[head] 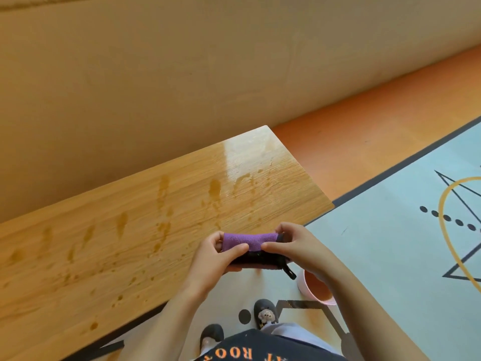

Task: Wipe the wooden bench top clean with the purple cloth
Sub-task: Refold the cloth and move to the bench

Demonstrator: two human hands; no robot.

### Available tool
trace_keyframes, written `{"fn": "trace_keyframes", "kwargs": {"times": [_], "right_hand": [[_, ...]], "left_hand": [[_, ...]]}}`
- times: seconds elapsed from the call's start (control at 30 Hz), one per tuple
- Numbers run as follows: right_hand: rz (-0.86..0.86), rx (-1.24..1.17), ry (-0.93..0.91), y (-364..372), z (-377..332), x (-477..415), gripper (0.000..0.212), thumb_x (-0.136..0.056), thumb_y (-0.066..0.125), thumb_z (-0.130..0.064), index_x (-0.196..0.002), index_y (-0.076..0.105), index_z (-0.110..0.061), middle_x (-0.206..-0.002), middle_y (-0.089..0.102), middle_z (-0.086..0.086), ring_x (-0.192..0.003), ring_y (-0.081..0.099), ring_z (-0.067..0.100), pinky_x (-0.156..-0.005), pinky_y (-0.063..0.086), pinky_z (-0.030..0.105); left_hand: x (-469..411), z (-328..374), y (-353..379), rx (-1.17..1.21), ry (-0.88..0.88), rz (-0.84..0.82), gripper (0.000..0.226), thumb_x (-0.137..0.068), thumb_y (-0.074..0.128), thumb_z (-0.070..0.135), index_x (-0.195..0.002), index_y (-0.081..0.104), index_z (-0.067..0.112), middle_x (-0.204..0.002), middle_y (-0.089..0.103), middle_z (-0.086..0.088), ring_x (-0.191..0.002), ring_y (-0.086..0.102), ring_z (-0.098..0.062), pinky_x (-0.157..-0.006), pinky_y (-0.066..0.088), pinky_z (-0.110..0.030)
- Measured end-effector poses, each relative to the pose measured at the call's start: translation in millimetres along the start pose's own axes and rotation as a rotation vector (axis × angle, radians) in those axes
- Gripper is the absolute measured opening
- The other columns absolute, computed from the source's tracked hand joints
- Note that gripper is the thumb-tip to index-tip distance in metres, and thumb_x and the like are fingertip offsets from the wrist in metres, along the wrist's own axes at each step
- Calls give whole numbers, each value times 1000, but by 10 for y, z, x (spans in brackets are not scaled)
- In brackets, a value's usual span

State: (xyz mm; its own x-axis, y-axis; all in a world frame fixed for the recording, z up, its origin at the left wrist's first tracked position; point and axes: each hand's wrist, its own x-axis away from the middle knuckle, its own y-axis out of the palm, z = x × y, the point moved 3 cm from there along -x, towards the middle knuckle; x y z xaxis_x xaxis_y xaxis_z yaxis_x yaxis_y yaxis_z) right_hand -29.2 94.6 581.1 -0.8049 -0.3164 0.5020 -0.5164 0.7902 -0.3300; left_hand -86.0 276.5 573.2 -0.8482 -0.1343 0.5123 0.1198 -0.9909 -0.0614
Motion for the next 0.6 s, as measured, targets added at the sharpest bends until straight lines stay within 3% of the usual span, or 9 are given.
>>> {"fn": "trace_keyframes", "kwargs": {"times": [0.1,0.17,0.23,0.33,0.5,0.6], "right_hand": [[238,258,-30,86,-41,-66,26,-72,70,-34,-79,52,-16,-68,57,-2,-63,56,17,-53,46,31],[330,383,-90,208,-94,-59,25,-73,66,-35,-80,46,-21,-68,57,-5,-65,56,17,-54,47,33],[369,427,-192,324,-143,-35,25,-78,63,-35,-80,41,-24,-67,54,-8,-62,52,12,-52,42,27],[342,371,-306,428,-177,-36,25,-82,63,-35,-80,40,-24,-66,51,-9,-60,48,7,-50,34,21],[186,165,-299,422,-160,-83,26,-82,67,-36,-80,48,-18,-66,54,-6,-60,48,6,-55,40,20],[61,40,-303,417,-199,-99,17,-84,65,-35,-84,57,-20,-74,62,-4,-70,59,8,-65,52,25]], "left_hand": [[24,-26,28,-174,61,161,10,-85,71,22,-91,64,16,-83,74,-3,-74,71,-14,-66,61,-36],[59,-25,40,-352,136,304,11,-86,69,29,-84,60,22,-77,69,2,-70,67,-11,-62,59,-31],[103,17,56,-461,229,405,17,-86,67,31,-78,54,23,-72,62,5,-67,61,-9,-57,52,-24],[148,85,75,-538,332,491,24,-85,67,27,-74,47,23,-69,53,5,-65,51,-11,-53,36,-18],[181,56,80,-569,377,548,15,-85,68,24,-81,54,23,-77,53,11,-71,52,-7,-57,43,-21],[204,-24,53,-514,328,579,11,-84,70,25,-85,59,24,-78,56,12,-73,53,-6,-59,41,-19]]}}
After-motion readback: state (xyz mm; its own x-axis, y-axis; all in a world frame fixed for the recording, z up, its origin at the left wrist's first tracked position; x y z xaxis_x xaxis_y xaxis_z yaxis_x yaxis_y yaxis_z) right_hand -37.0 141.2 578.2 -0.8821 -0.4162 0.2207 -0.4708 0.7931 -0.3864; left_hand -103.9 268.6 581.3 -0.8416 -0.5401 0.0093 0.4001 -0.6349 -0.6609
